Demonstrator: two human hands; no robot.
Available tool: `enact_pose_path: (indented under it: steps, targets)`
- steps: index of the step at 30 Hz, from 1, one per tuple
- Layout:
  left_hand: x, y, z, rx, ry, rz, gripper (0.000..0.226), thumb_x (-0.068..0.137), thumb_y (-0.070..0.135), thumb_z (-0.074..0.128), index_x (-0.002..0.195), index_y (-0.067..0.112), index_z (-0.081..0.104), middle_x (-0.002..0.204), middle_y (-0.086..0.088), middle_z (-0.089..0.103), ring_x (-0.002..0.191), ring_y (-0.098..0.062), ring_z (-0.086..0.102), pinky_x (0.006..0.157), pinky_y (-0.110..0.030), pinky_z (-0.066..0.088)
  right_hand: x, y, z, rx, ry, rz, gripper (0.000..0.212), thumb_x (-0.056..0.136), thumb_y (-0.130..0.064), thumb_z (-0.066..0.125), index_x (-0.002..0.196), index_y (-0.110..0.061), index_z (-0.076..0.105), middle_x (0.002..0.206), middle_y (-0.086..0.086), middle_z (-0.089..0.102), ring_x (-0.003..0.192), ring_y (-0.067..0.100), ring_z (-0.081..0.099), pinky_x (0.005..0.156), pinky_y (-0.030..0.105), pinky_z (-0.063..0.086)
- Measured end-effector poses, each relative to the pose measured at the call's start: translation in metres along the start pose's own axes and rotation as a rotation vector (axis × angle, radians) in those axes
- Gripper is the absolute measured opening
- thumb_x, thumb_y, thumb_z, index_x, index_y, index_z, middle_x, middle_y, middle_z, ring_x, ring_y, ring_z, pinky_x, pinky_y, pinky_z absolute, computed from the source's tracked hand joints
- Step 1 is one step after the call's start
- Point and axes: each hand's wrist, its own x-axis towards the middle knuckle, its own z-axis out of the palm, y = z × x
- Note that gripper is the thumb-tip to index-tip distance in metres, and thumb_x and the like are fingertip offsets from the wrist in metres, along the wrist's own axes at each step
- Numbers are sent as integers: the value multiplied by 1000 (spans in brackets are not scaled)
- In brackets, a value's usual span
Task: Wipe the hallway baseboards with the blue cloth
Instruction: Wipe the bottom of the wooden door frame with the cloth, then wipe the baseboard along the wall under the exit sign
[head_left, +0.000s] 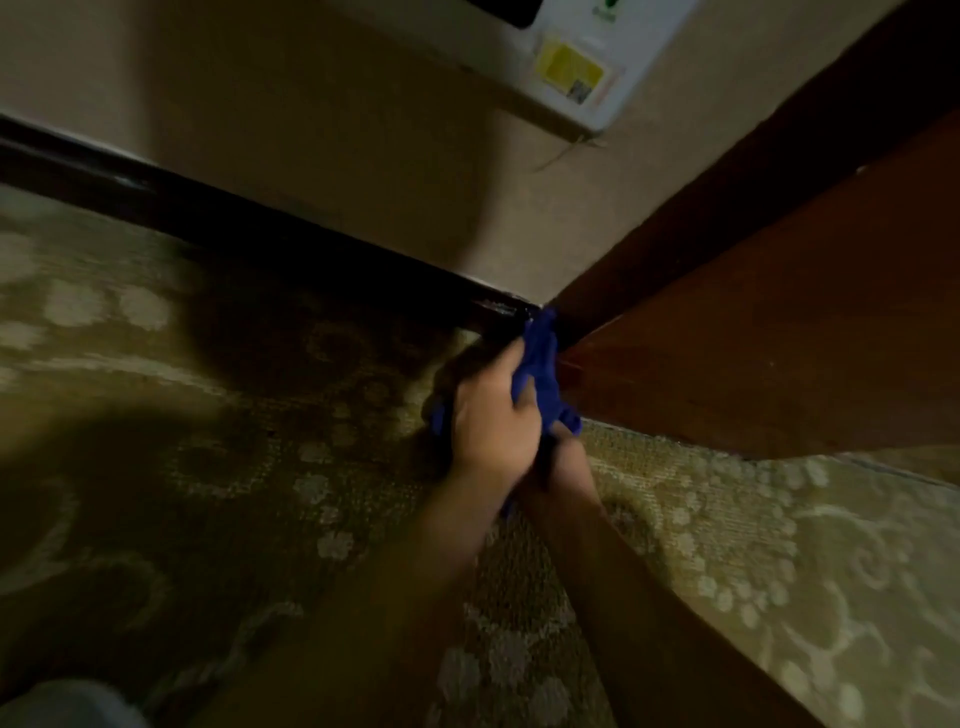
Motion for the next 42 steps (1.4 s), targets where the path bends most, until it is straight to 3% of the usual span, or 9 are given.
enact_pose_path:
  steps: [5, 9, 13, 18, 22, 26, 29, 32, 42]
  targets:
    - [37, 17, -19, 114, -191, -238, 42, 97, 15, 47, 137, 22, 54, 140, -8, 56, 129, -29, 51, 107, -33, 40, -15, -19, 16, -174, 164, -97, 35, 97, -8, 42, 131, -7, 52, 127, 18, 61, 112, 34, 60, 89, 44, 52]
    - [9, 67, -23, -178, 58, -88, 29, 90, 16, 54, 113, 25, 69, 114, 1, 69, 109, -18, 61, 96, -26, 45, -43, -62, 31, -219, 267, -424, 19, 93, -10, 46, 110, -6, 55, 94, 9, 63, 85, 25, 63, 75, 37, 53]
    - [-22, 87, -5, -228, 242, 6, 40, 95, 16, 51, 133, 24, 58, 130, 4, 64, 117, -12, 58, 94, -15, 35, -54, -62, 37, -279, 257, -602, 10, 92, -10, 46, 92, -11, 56, 82, 5, 61, 76, 21, 60, 78, 39, 52]
    - [-1, 12, -24, -237, -48, -417, 28, 98, 17, 49, 121, 17, 64, 123, -12, 65, 116, -34, 60, 101, -42, 48, -47, -44, 10, -386, 155, -179, 25, 97, -3, 44, 120, -6, 53, 115, 17, 62, 103, 36, 61, 94, 51, 50]
    - [-12, -26, -50, -317, 13, -640, 35, 92, 18, 57, 127, 11, 59, 126, -16, 61, 113, -39, 59, 101, -49, 48, -49, -56, 21, -512, 117, -48, 41, 93, -5, 52, 134, -5, 46, 110, 17, 62, 90, 32, 61, 66, 37, 52]
    - [-18, 10, -81, -446, 76, -576, 24, 90, 17, 64, 113, 12, 62, 110, -16, 68, 99, -40, 66, 91, -53, 54, -60, -63, 39, -434, 146, -15, 36, 92, -8, 52, 127, 1, 49, 103, 17, 59, 96, 33, 59, 84, 40, 53]
    - [-23, 31, -110, -460, 132, -574, 28, 89, 24, 65, 114, 12, 67, 104, -15, 72, 92, -38, 70, 78, -51, 59, -79, -49, 49, -381, 125, -7, 39, 97, -12, 43, 135, -4, 45, 123, 15, 55, 81, 21, 51, 69, 20, 45]
    - [-23, 26, -129, -498, 212, -670, 41, 87, 34, 66, 122, 13, 62, 109, -17, 70, 92, -37, 69, 61, -40, 58, -96, -38, 69, -189, 135, 13, 40, 94, -5, 43, 135, -6, 45, 135, 14, 49, 104, 23, 54, 65, 13, 41]
    - [3, 2, -133, -714, 121, -677, 49, 96, 25, 60, 141, 11, 47, 128, -19, 60, 106, -40, 63, 93, -57, 52, -44, -24, 96, -246, 172, 27, 43, 88, -14, 60, 129, -4, 51, 120, 15, 59, 98, 34, 60, 88, 42, 52]
